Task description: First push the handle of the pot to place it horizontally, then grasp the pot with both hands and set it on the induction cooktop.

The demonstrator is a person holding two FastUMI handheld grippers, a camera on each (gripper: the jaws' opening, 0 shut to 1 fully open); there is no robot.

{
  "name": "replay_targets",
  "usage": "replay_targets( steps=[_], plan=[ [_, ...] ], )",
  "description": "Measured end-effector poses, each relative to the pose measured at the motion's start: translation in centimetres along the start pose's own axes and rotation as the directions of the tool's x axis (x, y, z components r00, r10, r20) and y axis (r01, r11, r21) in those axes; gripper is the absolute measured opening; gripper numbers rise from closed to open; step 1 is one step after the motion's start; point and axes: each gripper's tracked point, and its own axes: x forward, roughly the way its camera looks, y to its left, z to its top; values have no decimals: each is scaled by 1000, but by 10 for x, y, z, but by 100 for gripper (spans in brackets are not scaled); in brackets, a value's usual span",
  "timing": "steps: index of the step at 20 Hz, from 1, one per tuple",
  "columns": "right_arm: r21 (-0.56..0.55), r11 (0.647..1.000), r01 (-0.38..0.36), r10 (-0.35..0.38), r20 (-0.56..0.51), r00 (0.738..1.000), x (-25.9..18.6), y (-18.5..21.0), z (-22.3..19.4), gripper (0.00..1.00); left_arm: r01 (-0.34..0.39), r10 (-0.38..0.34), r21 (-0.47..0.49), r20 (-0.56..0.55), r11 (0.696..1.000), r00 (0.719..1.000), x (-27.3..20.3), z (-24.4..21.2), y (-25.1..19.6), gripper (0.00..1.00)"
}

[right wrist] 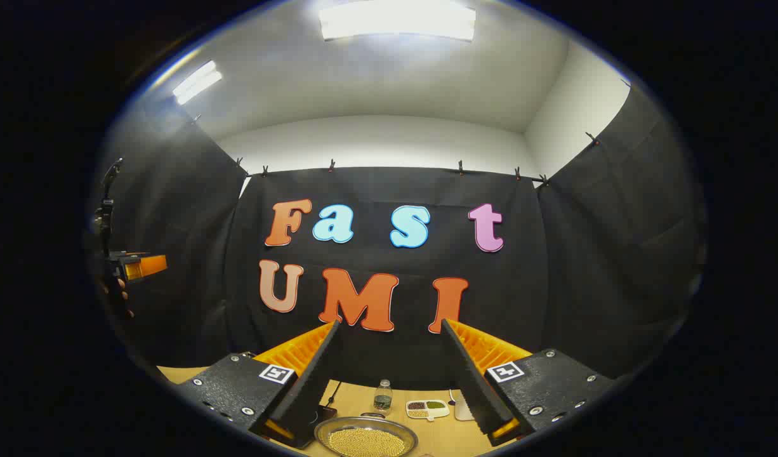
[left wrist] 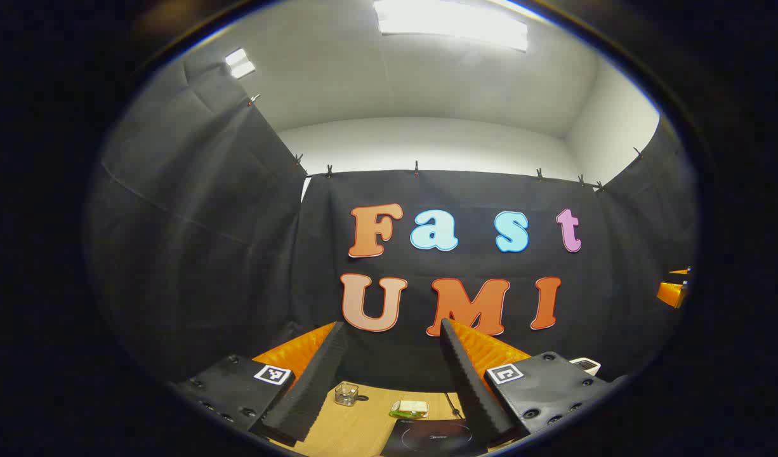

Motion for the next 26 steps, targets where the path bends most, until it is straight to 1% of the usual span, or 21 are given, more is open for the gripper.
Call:
replay_targets(
  steps=[1, 3, 5, 9, 14, 18, 19, 21, 23, 24, 26],
  plan=[
    [3, 1000, -4, 4, 0, 1000, 0, 1, -1, 95, -14, 13, 9, 16, 1000, 1000, 4, 1, 3, 97],
    [10, 1000, -7, 7, 4, 1000, 1, 1, -3, 95, -22, 22, 11, 0, 1000, 1000, 6, -7, 3, 96],
    [10, 1000, -8, 8, -3, 1000, 3, 2, -6, 95, 0, 0, 6, -20, 1000, 1000, 7, -13, -5, 96],
    [9, 999, -32, 32, -17, 999, 6, 9, -11, 95, 1, 0, 21, -25, 1000, 1000, 11, -17, -6, 96],
    [21, 998, -55, 56, -19, 998, 8, 13, -14, 95, 15, -15, 21, 1, 1000, 1000, 8, -9, -15, 96],
    [51, 993, -103, 105, -26, 994, 10, 22, -19, 95, 9, -10, 29, 24, 1000, 1000, 4, -6, -16, 96],
    [36, 993, -110, 111, -32, 993, 10, 22, -22, 95, 15, -16, 32, 22, 999, 1000, 1, -7, -18, 96],
    [16, 995, -100, 101, -51, 994, 14, 19, -33, 94, 21, -21, 39, 16, 999, 1000, -1, -10, -20, 96],
    [33, 991, -127, 129, -82, 988, 15, 29, -47, 96, 22, -23, 39, 23, 999, 999, -3, -9, -22, 96],
    [48, 989, -141, 145, -102, 984, 15, 33, -55, 95, 17, -18, 44, 27, 999, 999, -4, -9, -21, 96],
    [74, 983, -168, 178, -148, 973, 15, 42, -75, 95, 9, -10, 51, 28, 999, 1000, -4, -11, -19, 96]
  ],
)
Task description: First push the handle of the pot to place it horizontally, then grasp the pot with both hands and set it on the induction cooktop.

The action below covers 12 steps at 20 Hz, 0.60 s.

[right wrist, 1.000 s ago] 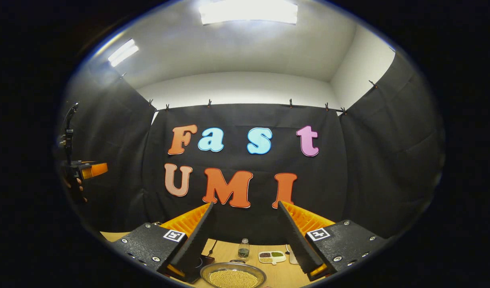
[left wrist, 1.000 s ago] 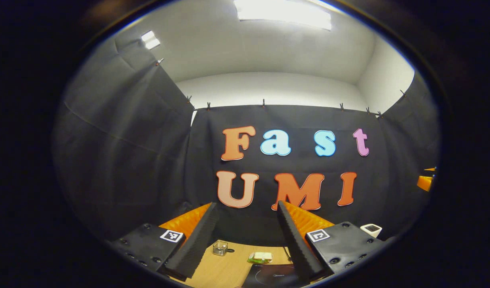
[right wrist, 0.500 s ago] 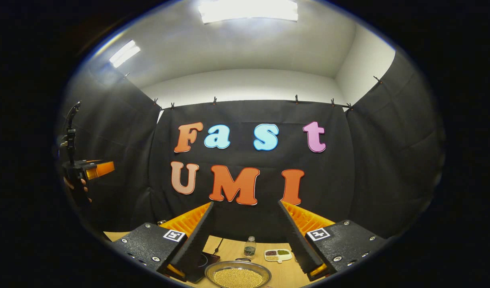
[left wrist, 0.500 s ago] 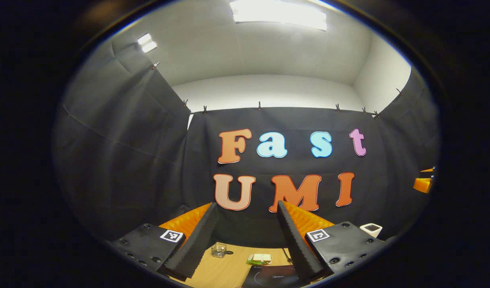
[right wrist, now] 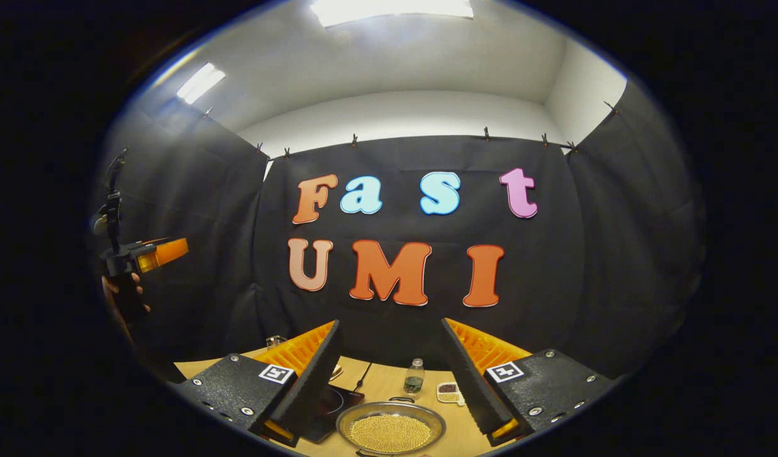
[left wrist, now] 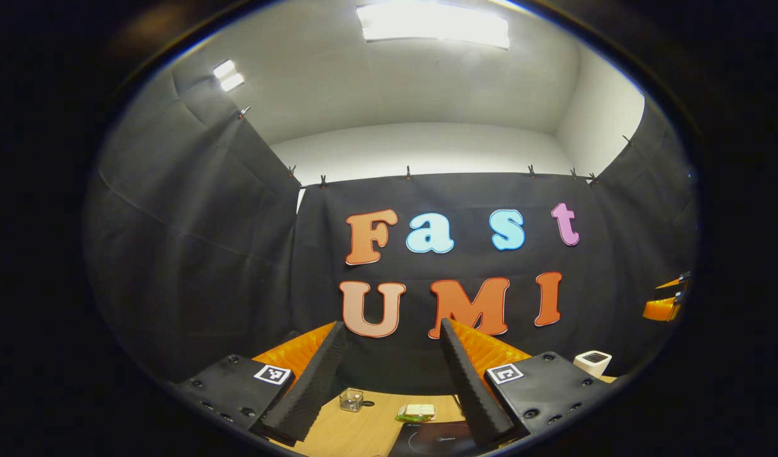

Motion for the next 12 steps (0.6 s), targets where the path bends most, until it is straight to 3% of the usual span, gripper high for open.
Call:
replay_targets(
  steps=[3, 5, 8, 12],
  plan=[
    [55, 997, -55, 62, -131, 989, 10, 14, -47, 95, 6, -6, -9, -2, 1000, 1000, -5, -2, -2, 96],
    [98, 992, -85, 105, -223, 969, 14, 23, -81, 95, 0, 0, -1, 5, 1000, 1000, -7, -1, 1, 96],
    [189, 972, -136, 198, -357, 913, 16, 43, -125, 94, -18, 18, 23, 8, 1000, 1000, -9, -3, 6, 96],
    [264, 957, -121, 246, -513, 823, 19, 57, -186, 91, -26, 27, 40, -7, 999, 1000, -9, -11, 8, 96]
  ],
)
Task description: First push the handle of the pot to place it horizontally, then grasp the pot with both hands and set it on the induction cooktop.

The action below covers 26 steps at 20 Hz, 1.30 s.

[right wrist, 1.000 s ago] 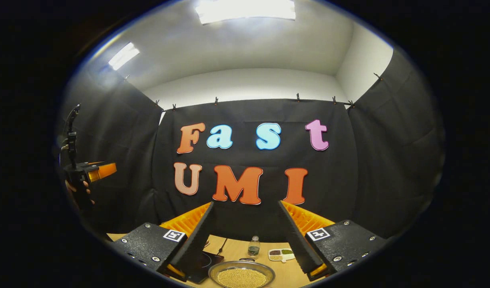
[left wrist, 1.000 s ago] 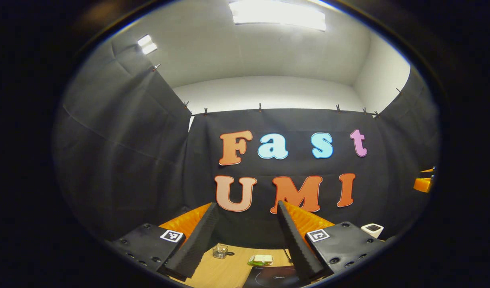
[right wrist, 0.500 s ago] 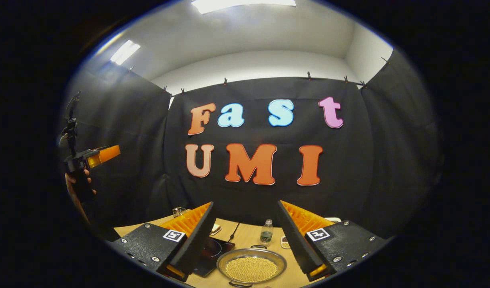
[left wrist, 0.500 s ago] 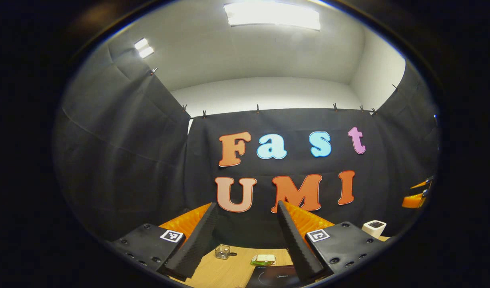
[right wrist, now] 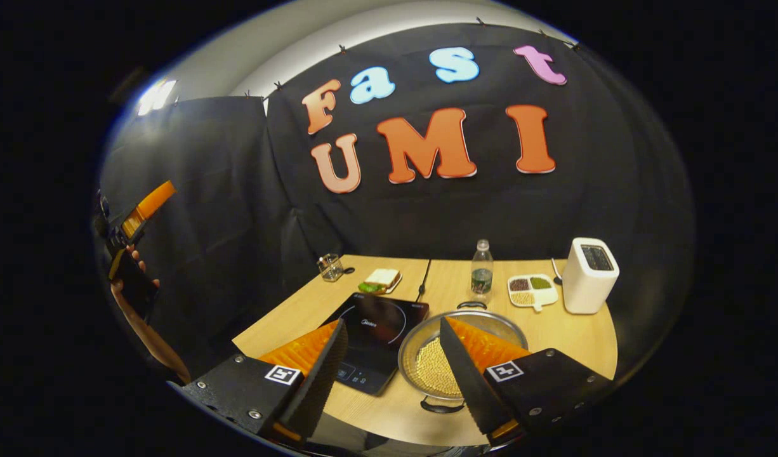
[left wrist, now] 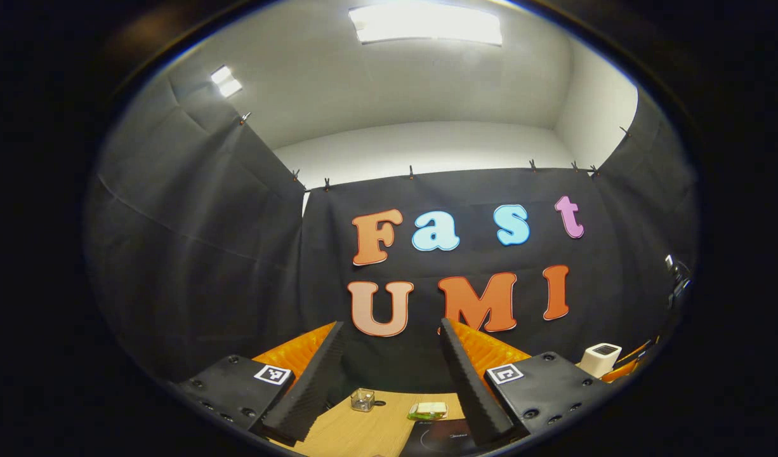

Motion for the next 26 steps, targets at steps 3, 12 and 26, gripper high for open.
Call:
replay_targets(
  steps=[3, 12, 26],
  plan=[
    [20, 1000, 11, -9, -101, 995, 13, -3, -31, 82, -9, 9, 9, -16, 1000, 1000, 1, -8, 4, 96],
    [83, 995, -55, 81, -345, 935, 43, 14, -113, 51, -51, 51, 5, -27, 999, 998, -1, -22, 22, 96],
    [150, 988, 29, 65, -585, 809, 95, -5, -211, 0, -85, 85, 8, -43, 996, 995, -6, -41, 32, 96]
  ],
)
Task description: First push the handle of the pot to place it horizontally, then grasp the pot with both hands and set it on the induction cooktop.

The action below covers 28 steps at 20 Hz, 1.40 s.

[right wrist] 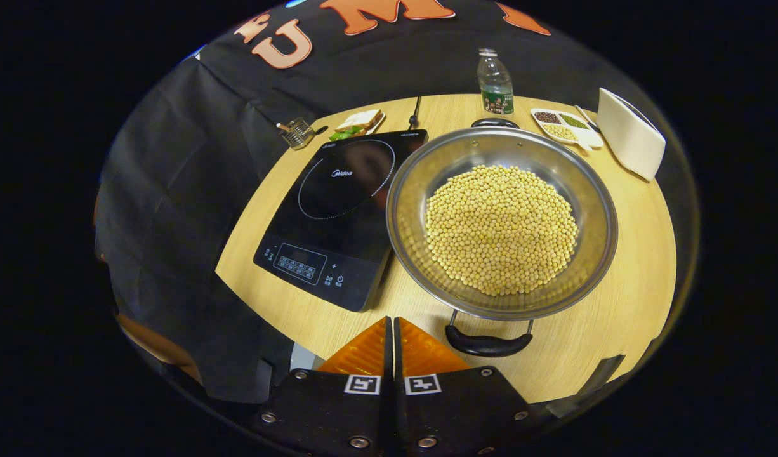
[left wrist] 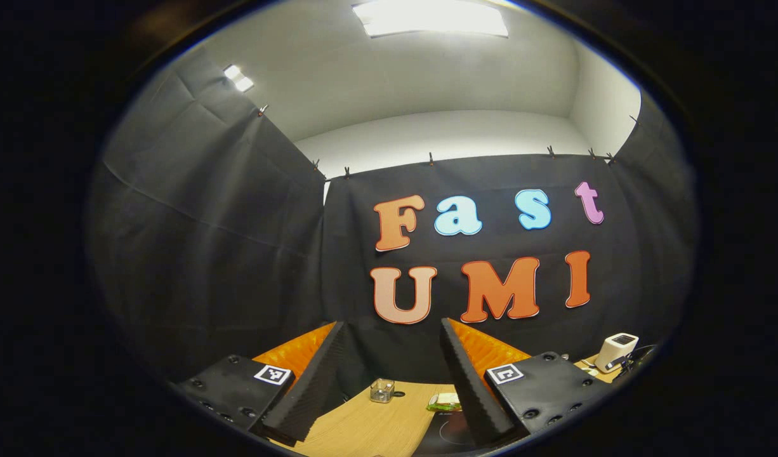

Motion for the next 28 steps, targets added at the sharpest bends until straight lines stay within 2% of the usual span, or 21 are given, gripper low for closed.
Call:
replay_targets(
  steps=[7, 12, 15, 18, 24, 28],
  plan=[
    [57, 997, 44, -41, -41, 998, 26, -23, -2, 0, 4, -4, -4, -36, 1000, 999, 3, -19, -2, 96],
    [122, 992, 3, 3, -44, 999, 41, -23, -1, 0, 1, -1, -2, -49, 1000, 999, 7, -30, -5, 96],
    [119, 992, 50, -42, -66, 997, 47, -38, -6, 0, 6, -6, 7, -49, 1000, 999, 6, -33, -8, 96],
    [124, 989, 75, -68, -57, 996, 39, -58, -4, 0, 9, -8, 13, -44, 1000, 999, 9, -33, -8, 96],
    [149, 974, 171, -166, -41, 985, 26, -106, 0, 0, 33, -33, 2, -84, 999, 996, 17, -52, -15, 96],
    [164, 966, 201, -196, -46, 980, 16, -128, -1, 0, 50, -50, -5, -103, 999, 993, 22, -59, -21, 96]
  ],
)
